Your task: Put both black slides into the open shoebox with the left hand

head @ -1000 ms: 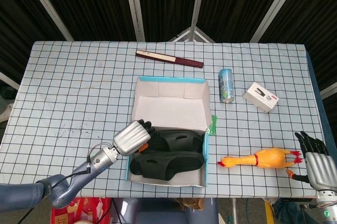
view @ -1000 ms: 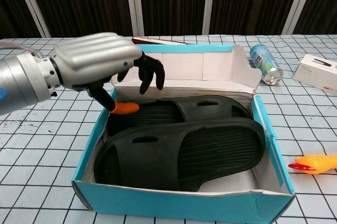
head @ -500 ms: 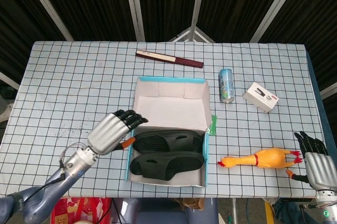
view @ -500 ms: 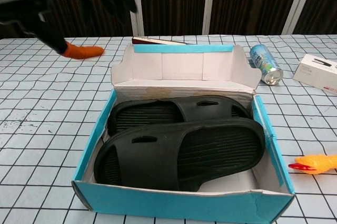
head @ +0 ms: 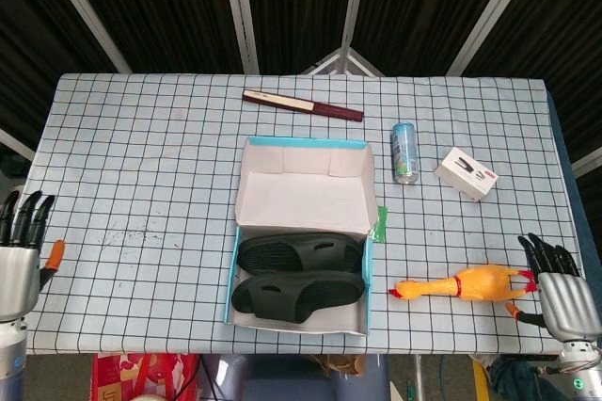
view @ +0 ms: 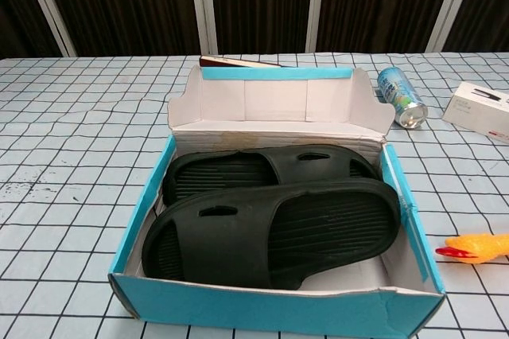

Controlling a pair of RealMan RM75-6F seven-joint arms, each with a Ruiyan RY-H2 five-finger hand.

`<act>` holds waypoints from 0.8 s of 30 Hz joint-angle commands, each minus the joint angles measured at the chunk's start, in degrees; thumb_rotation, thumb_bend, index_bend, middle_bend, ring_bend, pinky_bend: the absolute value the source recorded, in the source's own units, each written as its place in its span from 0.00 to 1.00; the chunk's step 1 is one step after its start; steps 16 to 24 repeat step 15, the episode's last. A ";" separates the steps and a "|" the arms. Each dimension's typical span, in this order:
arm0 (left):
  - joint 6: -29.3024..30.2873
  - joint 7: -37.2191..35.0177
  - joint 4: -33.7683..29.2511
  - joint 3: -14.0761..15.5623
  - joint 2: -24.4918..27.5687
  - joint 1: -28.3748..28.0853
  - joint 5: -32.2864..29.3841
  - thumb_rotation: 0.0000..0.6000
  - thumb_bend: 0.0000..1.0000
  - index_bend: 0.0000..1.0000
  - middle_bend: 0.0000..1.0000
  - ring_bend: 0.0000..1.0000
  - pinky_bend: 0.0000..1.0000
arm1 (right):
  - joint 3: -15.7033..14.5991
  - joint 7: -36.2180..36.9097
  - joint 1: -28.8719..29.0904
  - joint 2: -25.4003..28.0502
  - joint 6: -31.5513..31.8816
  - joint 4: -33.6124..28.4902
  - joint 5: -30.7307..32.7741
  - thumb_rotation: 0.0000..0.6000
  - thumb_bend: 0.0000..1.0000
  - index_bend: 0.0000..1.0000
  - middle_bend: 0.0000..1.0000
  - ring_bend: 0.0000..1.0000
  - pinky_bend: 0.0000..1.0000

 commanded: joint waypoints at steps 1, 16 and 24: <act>-4.22 -2.60 0.36 -0.21 0.45 1.92 -6.08 1.00 0.42 0.13 0.14 0.07 0.24 | -0.14 -0.07 0.06 -0.07 0.06 0.04 -0.41 1.00 0.16 0.00 0.05 0.09 0.07; -11.28 -5.19 -0.35 -2.44 2.35 1.85 -10.82 1.00 0.42 0.11 0.11 0.06 0.22 | -0.09 0.30 -0.24 -1.83 2.96 2.29 -3.64 1.00 0.16 0.00 0.05 0.09 0.07; -11.28 -5.19 -0.35 -2.44 2.35 1.85 -10.82 1.00 0.42 0.11 0.11 0.06 0.22 | -0.09 0.30 -0.24 -1.83 2.96 2.29 -3.64 1.00 0.16 0.00 0.05 0.09 0.07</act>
